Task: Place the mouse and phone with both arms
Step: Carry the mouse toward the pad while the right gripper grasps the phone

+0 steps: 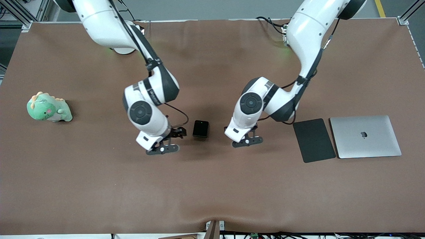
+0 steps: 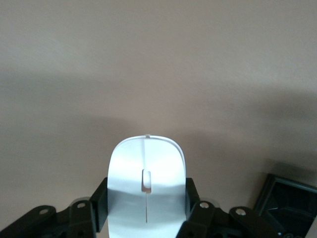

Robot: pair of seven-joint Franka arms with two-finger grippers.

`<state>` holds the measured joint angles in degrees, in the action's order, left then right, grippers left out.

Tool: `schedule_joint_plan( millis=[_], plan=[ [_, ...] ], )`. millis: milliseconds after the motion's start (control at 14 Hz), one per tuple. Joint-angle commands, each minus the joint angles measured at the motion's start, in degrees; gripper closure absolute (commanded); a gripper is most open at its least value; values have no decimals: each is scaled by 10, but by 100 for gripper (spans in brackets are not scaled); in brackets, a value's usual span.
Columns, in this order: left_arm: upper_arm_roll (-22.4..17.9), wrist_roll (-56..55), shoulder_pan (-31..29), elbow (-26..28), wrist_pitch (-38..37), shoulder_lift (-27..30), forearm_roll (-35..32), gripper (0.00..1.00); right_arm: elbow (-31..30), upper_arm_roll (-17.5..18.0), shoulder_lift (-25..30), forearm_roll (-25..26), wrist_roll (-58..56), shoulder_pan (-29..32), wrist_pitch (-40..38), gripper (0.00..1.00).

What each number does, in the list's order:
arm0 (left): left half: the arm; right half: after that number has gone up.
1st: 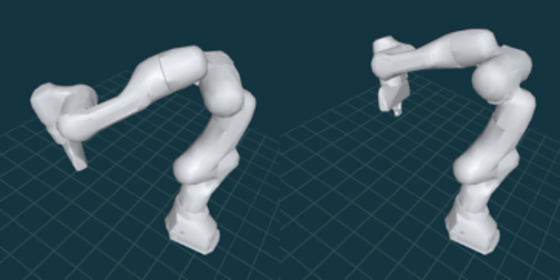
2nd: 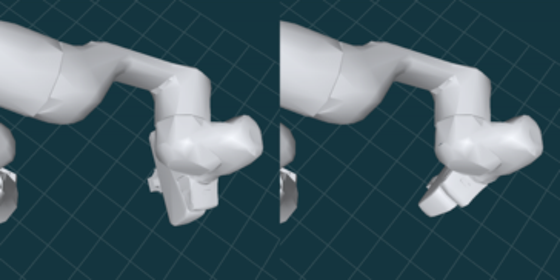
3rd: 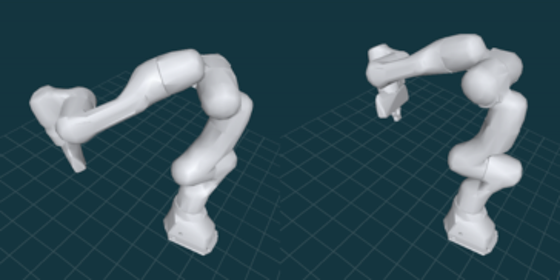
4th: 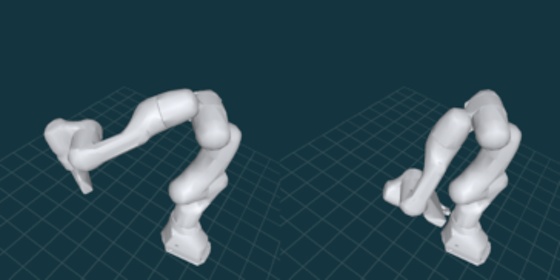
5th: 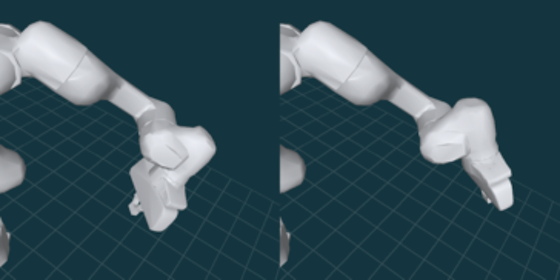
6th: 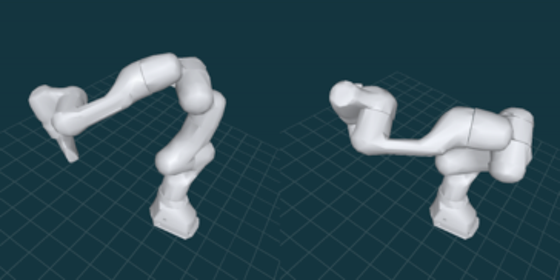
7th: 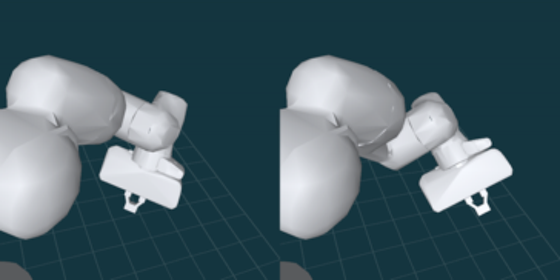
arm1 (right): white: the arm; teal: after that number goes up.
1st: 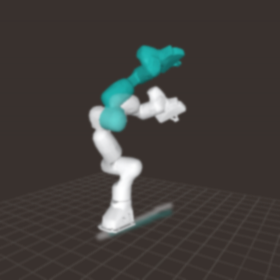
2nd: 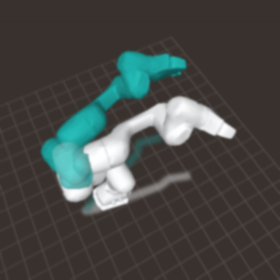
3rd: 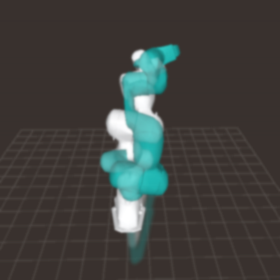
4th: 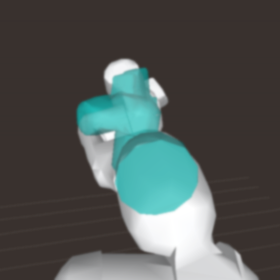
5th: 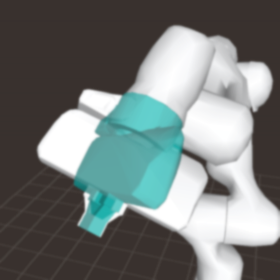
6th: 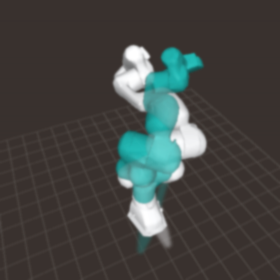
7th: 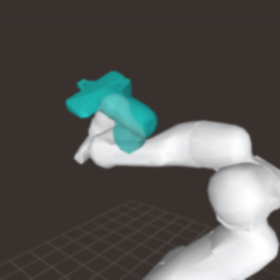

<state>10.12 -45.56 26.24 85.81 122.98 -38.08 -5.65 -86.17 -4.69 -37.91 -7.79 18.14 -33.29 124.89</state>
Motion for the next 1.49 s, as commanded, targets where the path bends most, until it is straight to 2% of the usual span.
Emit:
schedule_joint_plan(
  millis=[0,214,498,925,1424],
  plan=[
    [3,45,-32,18,-48,52,-14,39,41,-7,-51,4,26,-50,11,0],
    [3,92,-70,45,-66,84,-15,39,63,-8,-88,13,30,-86,39,0],
    [5,161,-123,76,-66,107,-15,39,65,-9,-103,12,97,-87,40,0],
    [5,201,-187,110,-66,116,-15,39,66,-9,-120,20,144,-85,50,0],
    [5,297,-251,118,-53,102,-15,39,67,-9,-128,18,195,-88,62,0]
  ],
)
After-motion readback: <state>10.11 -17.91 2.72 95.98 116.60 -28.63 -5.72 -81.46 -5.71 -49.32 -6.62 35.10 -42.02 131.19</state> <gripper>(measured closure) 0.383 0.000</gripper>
